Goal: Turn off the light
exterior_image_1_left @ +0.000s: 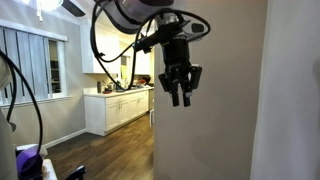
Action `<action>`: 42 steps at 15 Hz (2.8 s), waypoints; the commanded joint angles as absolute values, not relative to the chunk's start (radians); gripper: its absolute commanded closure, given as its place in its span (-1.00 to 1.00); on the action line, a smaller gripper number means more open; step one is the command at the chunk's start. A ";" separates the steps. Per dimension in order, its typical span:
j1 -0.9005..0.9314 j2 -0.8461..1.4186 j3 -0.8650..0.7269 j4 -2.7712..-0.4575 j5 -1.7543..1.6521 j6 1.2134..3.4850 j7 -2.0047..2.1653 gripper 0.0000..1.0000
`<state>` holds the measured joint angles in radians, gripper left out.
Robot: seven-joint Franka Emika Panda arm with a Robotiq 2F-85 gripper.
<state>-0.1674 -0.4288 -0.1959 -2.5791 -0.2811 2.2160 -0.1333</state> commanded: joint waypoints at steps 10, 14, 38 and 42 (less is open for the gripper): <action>-0.065 -0.138 -0.152 -2.391 0.139 2.491 -0.091 1.00; -0.051 -0.054 -0.144 -2.272 0.257 2.556 -0.110 1.00; -0.071 0.116 -0.018 -1.970 0.479 2.468 -0.179 1.00; -0.066 0.111 -0.012 -1.982 0.491 2.523 -0.205 1.00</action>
<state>-0.0530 0.1272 -0.0297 -1.9642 0.4531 2.4789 -0.1478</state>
